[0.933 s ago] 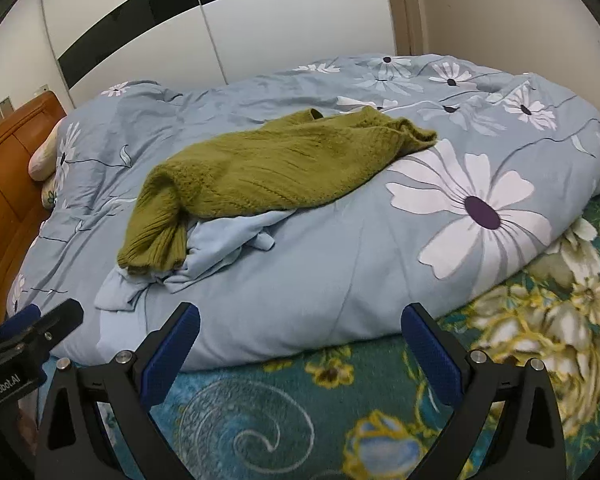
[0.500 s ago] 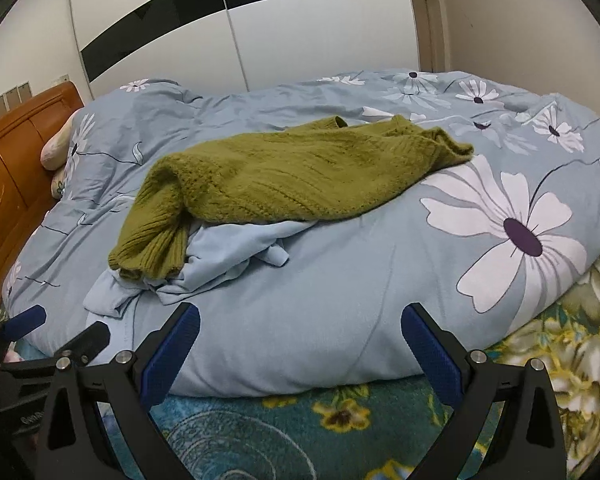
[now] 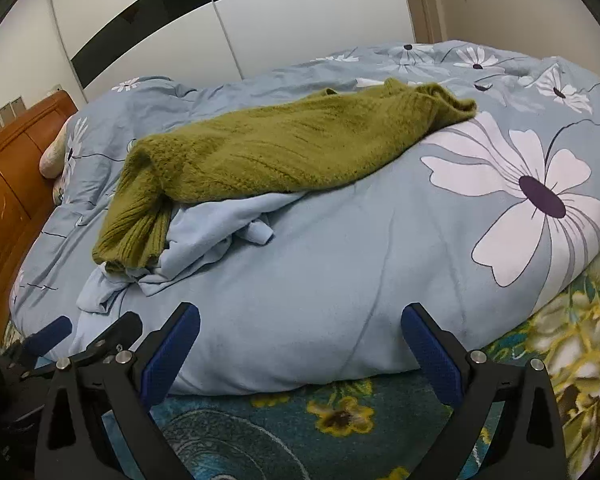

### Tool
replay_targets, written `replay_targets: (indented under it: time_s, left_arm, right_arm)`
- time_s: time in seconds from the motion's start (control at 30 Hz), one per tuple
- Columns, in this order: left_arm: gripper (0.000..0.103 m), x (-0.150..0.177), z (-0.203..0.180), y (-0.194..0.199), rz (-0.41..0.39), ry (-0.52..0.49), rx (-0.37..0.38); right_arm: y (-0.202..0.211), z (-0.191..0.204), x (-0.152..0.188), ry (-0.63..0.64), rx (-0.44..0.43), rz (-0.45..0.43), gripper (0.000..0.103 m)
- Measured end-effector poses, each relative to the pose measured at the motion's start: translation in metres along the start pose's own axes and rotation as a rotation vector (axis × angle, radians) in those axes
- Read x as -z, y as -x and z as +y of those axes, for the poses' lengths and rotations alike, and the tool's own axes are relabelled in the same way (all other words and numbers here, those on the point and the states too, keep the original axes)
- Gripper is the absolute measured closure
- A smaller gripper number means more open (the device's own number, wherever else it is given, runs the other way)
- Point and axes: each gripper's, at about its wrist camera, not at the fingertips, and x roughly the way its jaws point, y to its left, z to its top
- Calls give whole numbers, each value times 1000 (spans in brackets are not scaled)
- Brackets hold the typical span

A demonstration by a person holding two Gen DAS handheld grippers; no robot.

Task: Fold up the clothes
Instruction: 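Move both grippers toward the olive-green sweater on the duvet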

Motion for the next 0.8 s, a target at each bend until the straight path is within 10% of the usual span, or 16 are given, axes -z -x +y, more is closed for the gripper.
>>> replay_targets:
  time_s: [0.8]
  left_arm:
    - [0, 1, -22, -23, 0, 5, 51]
  right_arm:
    - [-12, -19, -1, 0, 33, 15, 2]
